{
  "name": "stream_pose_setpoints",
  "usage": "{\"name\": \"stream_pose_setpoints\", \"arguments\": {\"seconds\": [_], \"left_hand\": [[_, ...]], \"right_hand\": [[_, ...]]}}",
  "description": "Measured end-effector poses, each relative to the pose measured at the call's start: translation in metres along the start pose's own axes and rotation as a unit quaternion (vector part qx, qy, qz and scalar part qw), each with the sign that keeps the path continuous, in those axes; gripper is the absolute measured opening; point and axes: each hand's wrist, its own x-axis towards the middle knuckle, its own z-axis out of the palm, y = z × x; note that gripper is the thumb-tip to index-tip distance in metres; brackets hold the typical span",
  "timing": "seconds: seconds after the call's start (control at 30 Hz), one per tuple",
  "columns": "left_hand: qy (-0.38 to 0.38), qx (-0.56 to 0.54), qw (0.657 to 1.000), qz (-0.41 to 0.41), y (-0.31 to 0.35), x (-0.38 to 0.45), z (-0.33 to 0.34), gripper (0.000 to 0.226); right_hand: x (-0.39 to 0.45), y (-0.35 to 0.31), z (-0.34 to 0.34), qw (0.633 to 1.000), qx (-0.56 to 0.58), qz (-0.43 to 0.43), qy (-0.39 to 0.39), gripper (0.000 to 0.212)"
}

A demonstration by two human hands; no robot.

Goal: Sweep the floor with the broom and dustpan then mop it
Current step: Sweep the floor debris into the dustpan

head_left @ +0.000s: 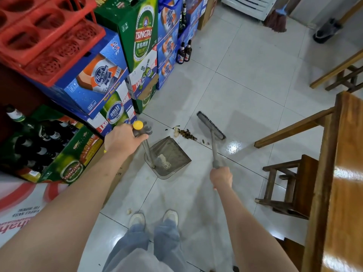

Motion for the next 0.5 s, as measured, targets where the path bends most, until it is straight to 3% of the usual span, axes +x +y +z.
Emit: {"name": "stream_pose_setpoints", "arguments": {"seconds": [0.43,0.5], "left_hand": [[0.005,0.038,0.999,0.014,0.016,0.015,0.000,0.048],[0.005,0.032,0.999,0.017,0.016,0.017,-0.001,0.048]], "right_hand": [[0.046,-0.038,-0.028,0.997,-0.067,-0.015,-0.028,0.021],[0.050,-0.032,-0.026,0.997,-0.061,-0.006,-0.038,0.027]]}}
